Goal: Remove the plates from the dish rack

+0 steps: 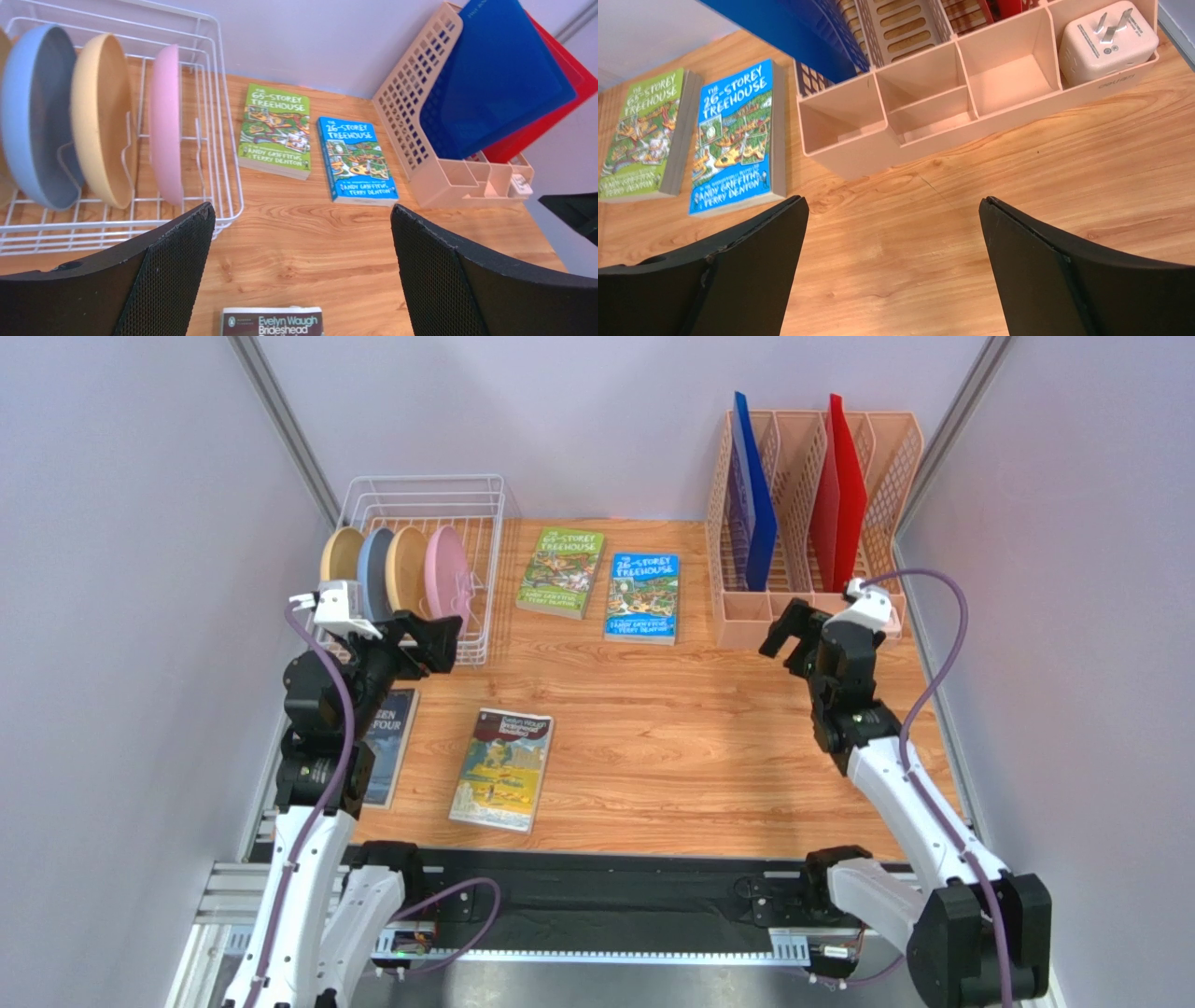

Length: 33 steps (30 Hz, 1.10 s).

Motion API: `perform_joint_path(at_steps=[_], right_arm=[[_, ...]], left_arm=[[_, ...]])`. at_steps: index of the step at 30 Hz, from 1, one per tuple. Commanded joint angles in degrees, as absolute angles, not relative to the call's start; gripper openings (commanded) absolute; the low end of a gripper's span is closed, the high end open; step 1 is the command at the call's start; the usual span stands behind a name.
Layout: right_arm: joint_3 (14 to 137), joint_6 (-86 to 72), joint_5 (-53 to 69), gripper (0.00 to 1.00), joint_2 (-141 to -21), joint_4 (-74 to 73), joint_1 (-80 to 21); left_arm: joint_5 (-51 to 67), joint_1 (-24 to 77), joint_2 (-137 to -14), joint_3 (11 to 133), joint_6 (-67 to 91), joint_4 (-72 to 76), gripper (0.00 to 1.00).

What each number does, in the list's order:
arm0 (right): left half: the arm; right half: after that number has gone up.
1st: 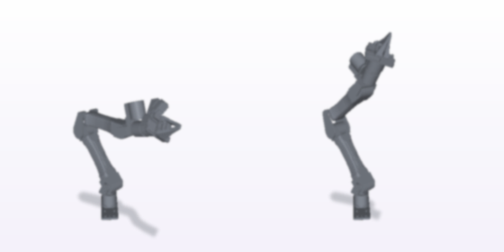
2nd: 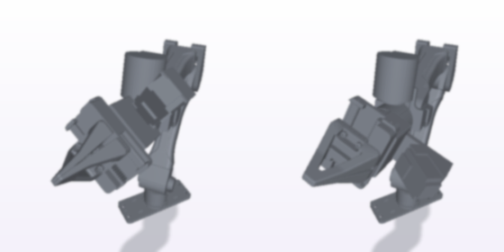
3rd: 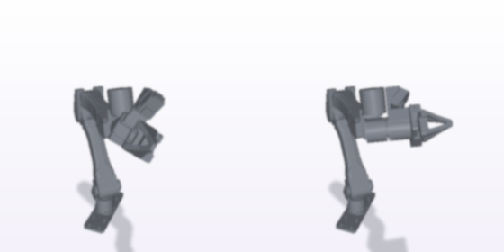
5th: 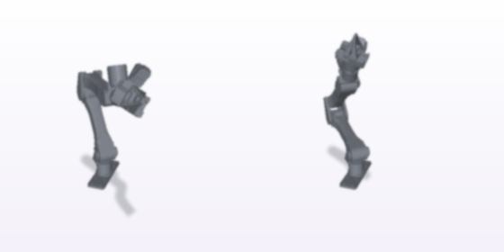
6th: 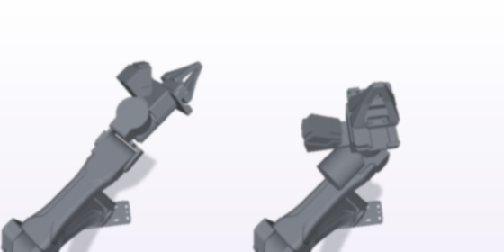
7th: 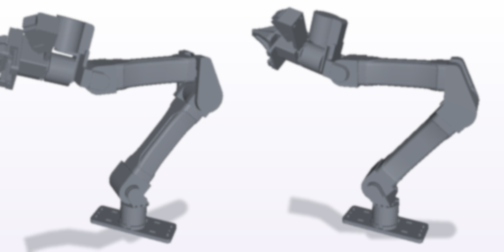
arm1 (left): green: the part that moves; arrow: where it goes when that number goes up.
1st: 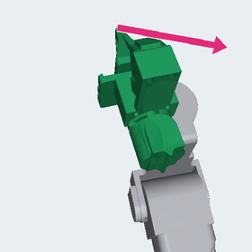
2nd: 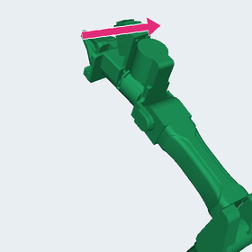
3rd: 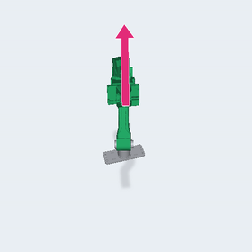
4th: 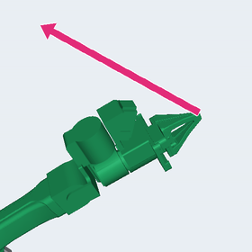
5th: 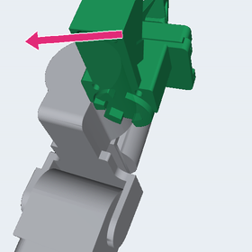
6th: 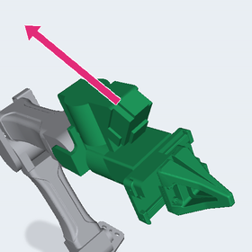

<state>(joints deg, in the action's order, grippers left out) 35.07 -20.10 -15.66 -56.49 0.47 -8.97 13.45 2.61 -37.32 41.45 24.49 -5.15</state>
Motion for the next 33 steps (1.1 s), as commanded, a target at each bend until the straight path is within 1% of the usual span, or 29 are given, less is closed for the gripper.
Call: perform_joint_path(at_steps=[1, 2, 3, 5, 6, 8, 9, 11, 15, 16, 17, 20, 22, 26, 33], right_arm=[[44.56, -24.88, -19.41, 1.00, -60.11, -13.78, -9.14], [43.95, -24.00, -18.81, 1.00, -60.81, -13.71, -9.14], [43.16, -23.30, -17.50, 1.00, -60.82, -13.01, -9.05], [41.58, -21.10, -13.72, 1.00, -60.65, -11.08, -9.14], [41.22, -20.31, -12.84, 1.00, -60.04, -10.64, -9.14], [40.78, -19.78, -11.60, 1.00, -59.24, -10.11, -9.14], [40.61, -19.69, -11.17, 1.00, -58.72, -10.11, -9.14], [40.43, -19.51, -9.32, 1.00, -58.54, -9.67, -9.05], [40.87, -19.51, -7.56, 1.00, -59.32, -9.75, -9.14], [41.30, -19.51, -7.65, 1.00, -59.85, -10.36, -9.14], [41.57, -19.69, -7.56, 1.00, -60.20, -10.63, -9.14], [41.75, -19.78, -6.24, 1.00, -60.99, -10.20, -9.05], [41.84, -19.95, -6.15, 1.00, -61.43, -10.28, -9.14], [41.75, -19.69, -6.68, 1.00, -61.17, -10.55, -9.14], [42.01, -19.77, -6.86, 1.00, -62.92, -10.55, -9.14]], left_arm=[[13.69, 2.72, -37.18, 43.43, 22.52, -3.90, 1.00], [14.75, 2.72, -35.70, 39.68, 22.94, -0.47, 1.00], [14.42, 2.72, -34.99, 37.55, 24.16, 8.00, 1.00], [12.32, 2.72, -34.98, 35.95, 25.75, 12.56, 1.00], [11.70, 2.72, -36.02, 37.60, 24.19, 9.44, 1.00], [9.50, 2.72, -41.36, 44.17, 18.48, 4.07, 0.95], [8.36, 2.72, -43.40, 45.86, 17.15, 1.69, 0.88], [4.25, 2.90, -48.92, 48.50, 14.16, 1.76, 0.85], [-3.06, 5.17, -56.67, 50.09, 9.33, 7.10, 0.84], [-6.82, 6.14, -58.34, 50.71, 7.84, 7.64, 0.84], [-9.03, 7.37, -62.27, 52.63, 4.69, 7.91, 0.84], [-16.58, 12.55, -69.77, 57.28, 0.28, 7.47, 0.79], [-18.98, 13.36, -73.28, 58.44, -2.37, 9.40, 0.79], [-23.02, 14.24, -78.74, 64.14, -3.60, 7.47, 0.78], [-29.00, 14.77, -85.16, 66.36, -4.13, 7.21, 0.77]])
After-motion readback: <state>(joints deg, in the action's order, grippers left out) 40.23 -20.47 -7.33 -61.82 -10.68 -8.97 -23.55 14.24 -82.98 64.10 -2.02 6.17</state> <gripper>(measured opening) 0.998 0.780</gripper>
